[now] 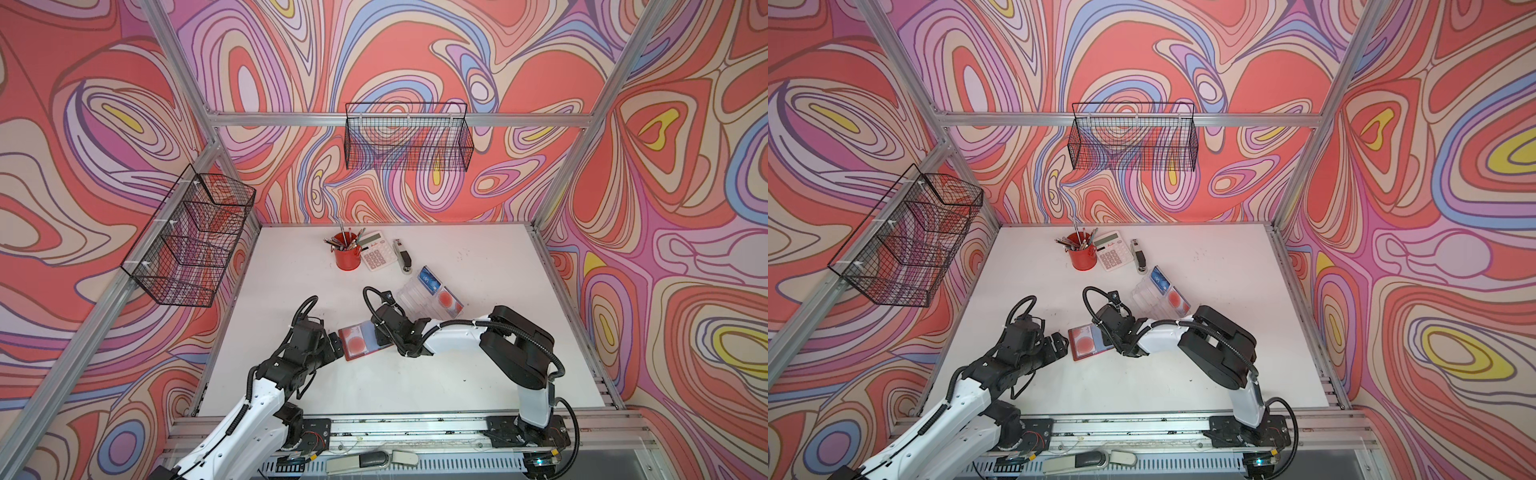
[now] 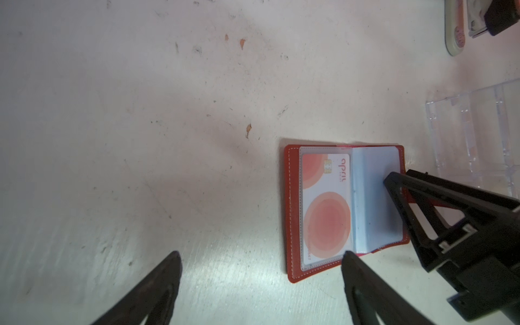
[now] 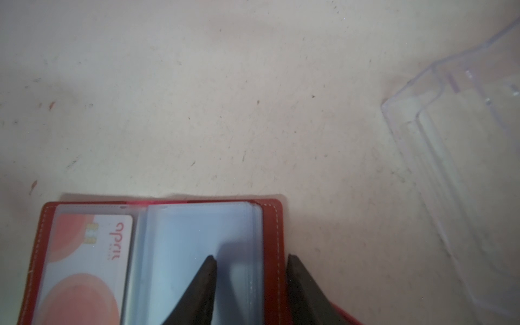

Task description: Put the credit cards into the card holder

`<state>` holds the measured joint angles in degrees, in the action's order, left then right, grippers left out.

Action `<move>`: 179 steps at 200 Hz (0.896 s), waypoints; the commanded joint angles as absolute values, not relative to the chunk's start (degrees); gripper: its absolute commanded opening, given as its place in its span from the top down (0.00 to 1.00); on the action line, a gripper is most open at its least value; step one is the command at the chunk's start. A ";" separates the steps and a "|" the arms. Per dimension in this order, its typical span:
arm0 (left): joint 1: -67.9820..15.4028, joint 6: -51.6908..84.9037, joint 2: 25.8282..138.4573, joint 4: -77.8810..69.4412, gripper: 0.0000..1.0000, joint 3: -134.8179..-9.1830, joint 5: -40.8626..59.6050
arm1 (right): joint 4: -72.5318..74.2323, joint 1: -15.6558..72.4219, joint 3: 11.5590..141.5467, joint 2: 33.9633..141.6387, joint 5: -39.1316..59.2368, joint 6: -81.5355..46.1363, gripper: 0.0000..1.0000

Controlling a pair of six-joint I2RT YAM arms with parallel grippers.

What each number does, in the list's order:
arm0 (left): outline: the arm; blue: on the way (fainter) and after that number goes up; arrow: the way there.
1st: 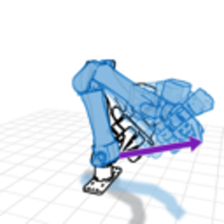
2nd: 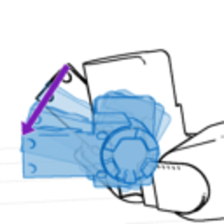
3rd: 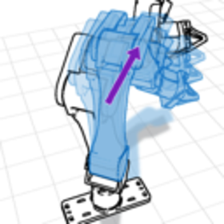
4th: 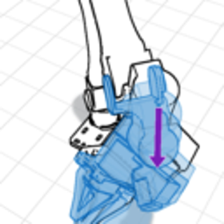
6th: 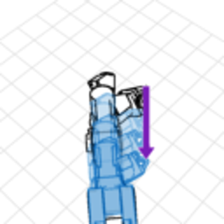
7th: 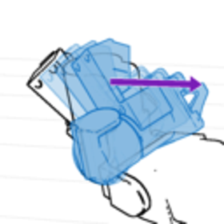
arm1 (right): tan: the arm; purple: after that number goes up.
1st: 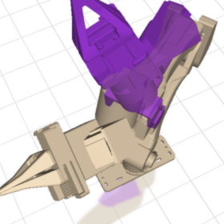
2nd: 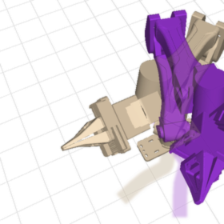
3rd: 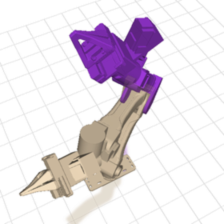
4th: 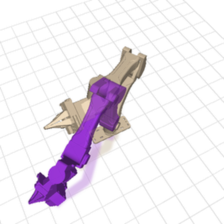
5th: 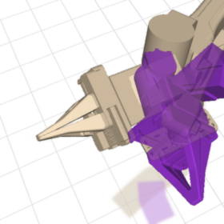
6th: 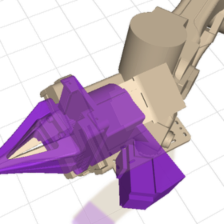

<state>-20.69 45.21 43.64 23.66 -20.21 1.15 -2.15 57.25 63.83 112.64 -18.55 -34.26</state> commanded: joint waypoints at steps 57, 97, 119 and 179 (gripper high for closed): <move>-20.78 45.62 50.53 16.90 0.11 -19.74 7.47 | -3.07 59.14 66.08 112.42 -21.39 -33.24 0.58; -20.75 46.43 50.05 15.46 0.11 -18.34 7.73 | -3.03 60.26 65.54 110.65 -23.82 -32.46 0.59; -20.82 46.21 50.01 15.60 0.11 -18.68 7.79 | -2.80 60.22 65.63 110.96 -23.15 -32.50 0.59; -20.74 46.40 50.45 15.51 0.10 -18.16 7.52 | -3.96 60.36 67.31 113.45 -21.86 -32.96 0.59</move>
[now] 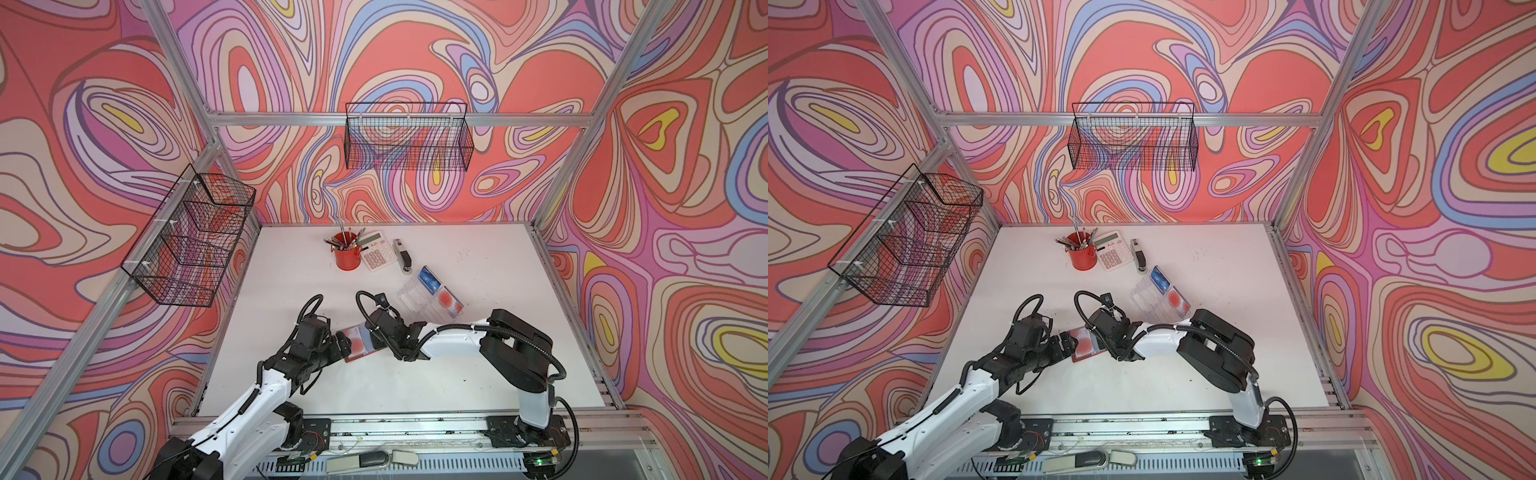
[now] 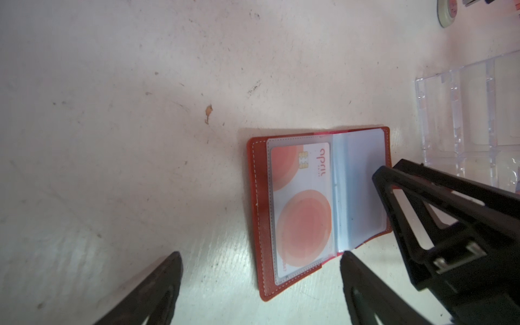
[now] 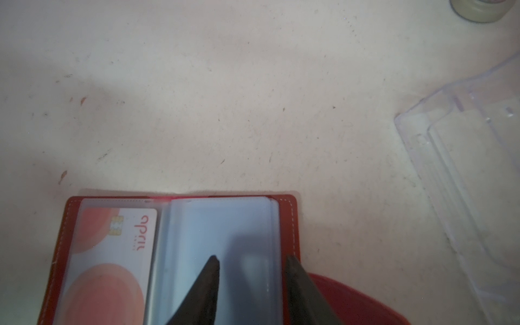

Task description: Put the credit cards into the card holder

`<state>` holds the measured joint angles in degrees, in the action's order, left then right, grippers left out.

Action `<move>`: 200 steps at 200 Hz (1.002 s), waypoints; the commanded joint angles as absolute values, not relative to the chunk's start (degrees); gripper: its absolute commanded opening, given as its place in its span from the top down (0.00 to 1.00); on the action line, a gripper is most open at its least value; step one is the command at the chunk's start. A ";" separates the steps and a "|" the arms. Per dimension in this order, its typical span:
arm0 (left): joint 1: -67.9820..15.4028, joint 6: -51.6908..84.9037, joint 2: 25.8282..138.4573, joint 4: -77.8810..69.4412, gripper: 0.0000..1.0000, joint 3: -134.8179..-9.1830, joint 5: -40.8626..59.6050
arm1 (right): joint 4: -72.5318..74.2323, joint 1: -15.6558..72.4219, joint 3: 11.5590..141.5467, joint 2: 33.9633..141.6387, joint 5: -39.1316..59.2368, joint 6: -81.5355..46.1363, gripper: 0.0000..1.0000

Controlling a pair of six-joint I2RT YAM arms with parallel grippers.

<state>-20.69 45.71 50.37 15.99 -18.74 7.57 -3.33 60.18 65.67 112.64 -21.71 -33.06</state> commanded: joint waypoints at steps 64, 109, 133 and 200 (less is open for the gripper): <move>-20.74 46.58 51.39 12.98 0.10 -17.76 7.76 | -4.61 60.34 68.46 115.04 -20.67 -32.81 0.59; -20.83 46.58 51.79 13.29 0.10 -18.08 8.08 | -5.01 60.36 69.23 116.01 -19.68 -33.00 0.60; -20.77 46.61 51.65 12.97 0.10 -18.12 8.11 | -5.11 60.33 69.35 116.26 -19.13 -32.96 0.61; -20.81 46.40 52.98 12.77 0.10 -18.46 8.83 | -4.49 60.35 69.42 116.93 -16.33 -33.79 0.61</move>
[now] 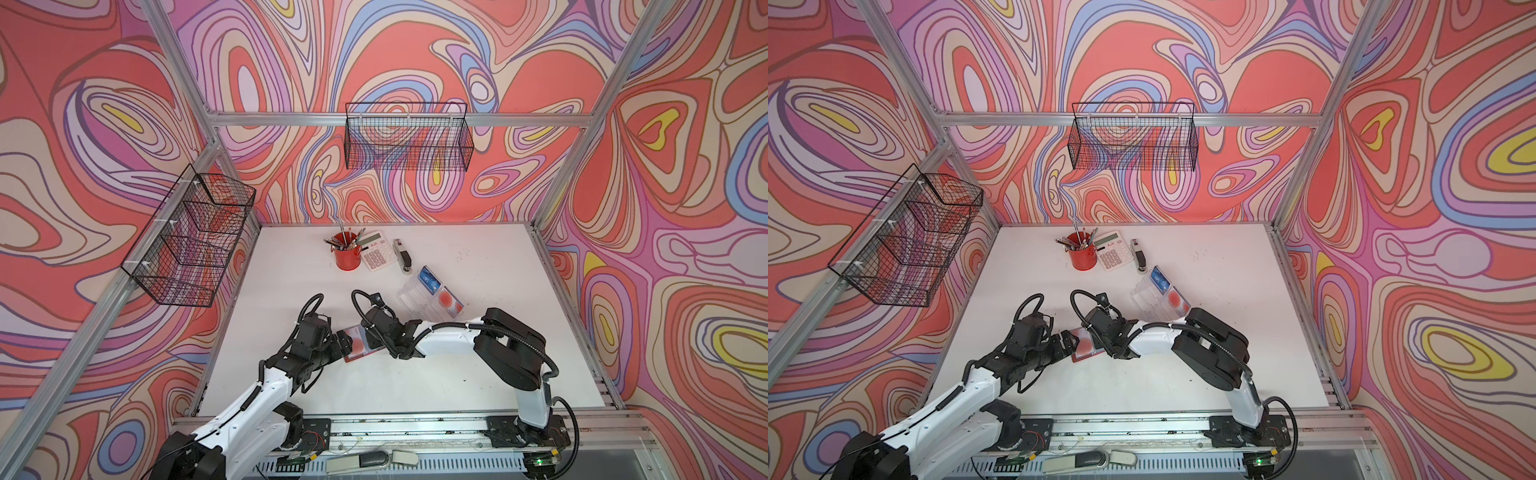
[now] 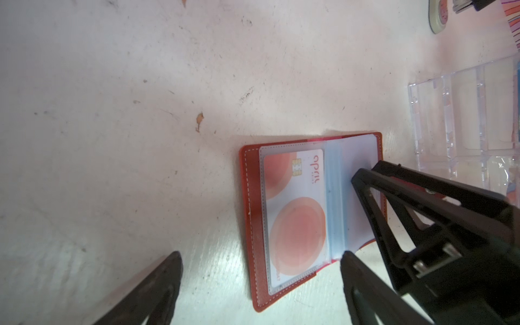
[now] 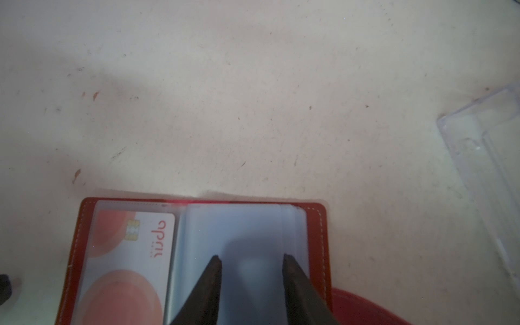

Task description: Put the credit cards into the card holder

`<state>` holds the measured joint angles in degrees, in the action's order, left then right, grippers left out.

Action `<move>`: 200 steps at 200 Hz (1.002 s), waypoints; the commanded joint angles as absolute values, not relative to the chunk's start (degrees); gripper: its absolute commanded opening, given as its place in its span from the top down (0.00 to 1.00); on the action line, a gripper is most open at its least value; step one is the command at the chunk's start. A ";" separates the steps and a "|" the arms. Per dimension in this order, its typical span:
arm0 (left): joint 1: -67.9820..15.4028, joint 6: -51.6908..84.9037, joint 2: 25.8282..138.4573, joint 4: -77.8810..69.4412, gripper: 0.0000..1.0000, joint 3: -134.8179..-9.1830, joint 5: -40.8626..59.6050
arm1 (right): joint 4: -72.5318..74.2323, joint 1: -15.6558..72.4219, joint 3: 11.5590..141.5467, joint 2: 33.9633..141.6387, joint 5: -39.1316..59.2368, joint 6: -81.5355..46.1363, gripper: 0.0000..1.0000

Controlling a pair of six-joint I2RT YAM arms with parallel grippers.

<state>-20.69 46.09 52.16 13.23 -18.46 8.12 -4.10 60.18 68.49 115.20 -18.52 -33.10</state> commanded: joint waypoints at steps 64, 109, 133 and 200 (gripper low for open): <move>-20.79 46.67 54.58 10.98 0.10 -18.05 9.23 | -1.88 60.29 68.77 118.29 -9.78 -35.25 0.58; -20.79 45.89 56.19 8.96 0.29 -17.80 10.28 | 1.31 60.32 67.49 117.99 -6.21 -35.79 0.58; -20.79 46.10 57.49 8.18 0.29 -17.78 9.14 | 1.95 60.35 67.18 118.10 -5.15 -36.07 0.58; -20.79 46.06 60.61 7.11 0.49 -18.54 9.00 | 7.87 60.36 64.26 116.72 -0.38 -36.71 0.58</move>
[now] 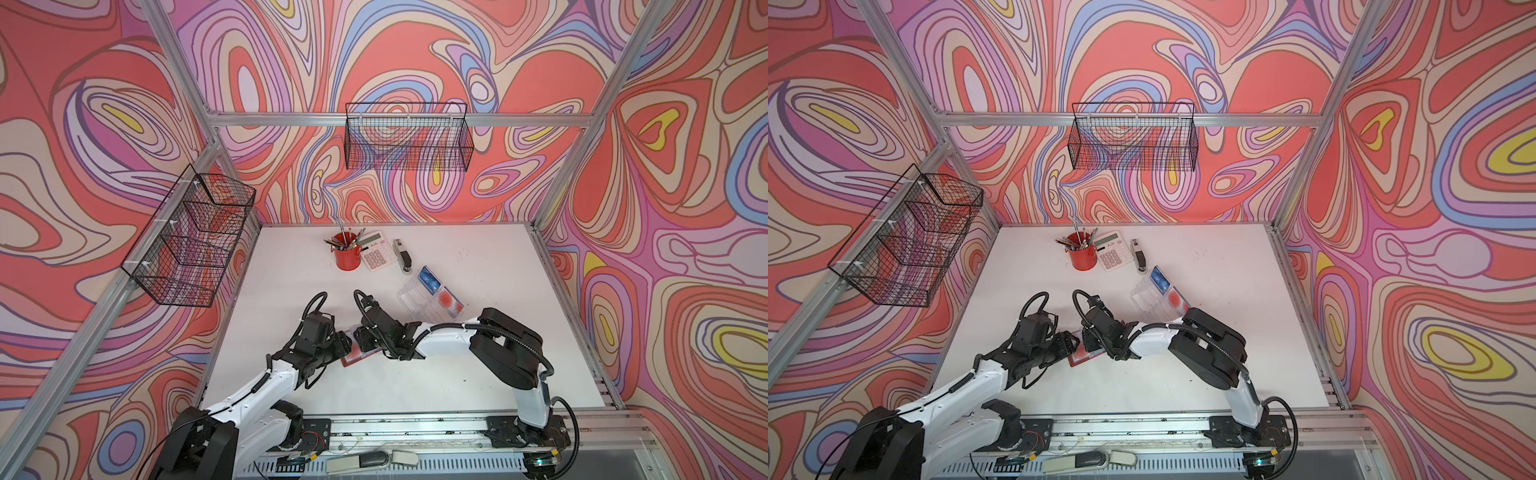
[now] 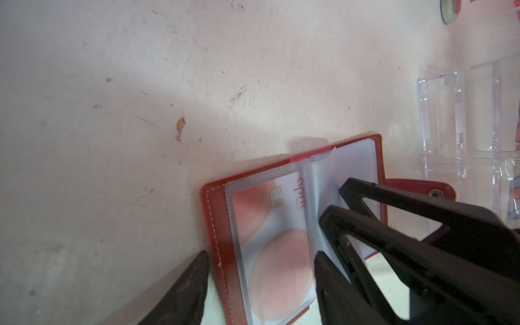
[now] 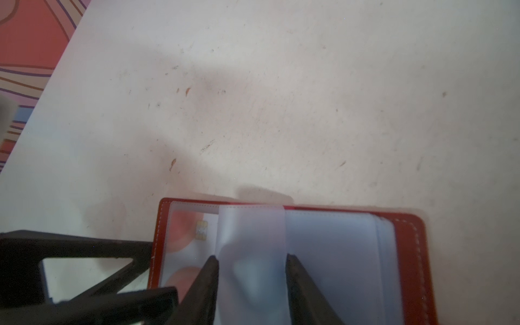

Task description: Put the credit cards into the card holder

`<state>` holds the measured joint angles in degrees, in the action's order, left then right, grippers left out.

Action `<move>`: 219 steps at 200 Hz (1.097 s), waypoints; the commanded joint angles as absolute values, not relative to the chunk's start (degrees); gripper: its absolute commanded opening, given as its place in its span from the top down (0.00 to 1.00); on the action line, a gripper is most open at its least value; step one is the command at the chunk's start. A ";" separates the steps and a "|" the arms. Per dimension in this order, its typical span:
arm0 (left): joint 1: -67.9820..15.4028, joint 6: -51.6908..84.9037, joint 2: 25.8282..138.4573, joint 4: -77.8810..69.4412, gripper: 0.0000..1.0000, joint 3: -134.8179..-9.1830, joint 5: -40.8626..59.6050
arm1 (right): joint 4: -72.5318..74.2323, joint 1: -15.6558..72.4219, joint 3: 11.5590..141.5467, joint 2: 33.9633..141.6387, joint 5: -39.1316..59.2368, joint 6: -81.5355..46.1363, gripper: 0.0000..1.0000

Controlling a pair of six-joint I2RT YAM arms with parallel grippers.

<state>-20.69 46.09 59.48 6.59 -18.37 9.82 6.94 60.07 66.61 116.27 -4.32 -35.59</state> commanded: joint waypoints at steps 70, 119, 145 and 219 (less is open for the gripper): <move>-20.80 46.88 61.88 6.23 0.66 -17.92 7.74 | 15.94 60.34 59.68 114.16 4.43 -38.34 0.61; -20.81 47.35 62.08 6.06 0.69 -17.87 6.98 | 21.79 60.35 57.08 113.05 8.17 -39.40 0.62; -20.79 47.33 61.91 5.90 0.69 -17.81 7.01 | 23.35 60.36 56.25 112.50 8.63 -39.39 0.62; -20.82 47.26 61.72 6.49 0.71 -18.12 7.08 | 31.34 60.34 53.50 111.96 13.31 -40.34 0.63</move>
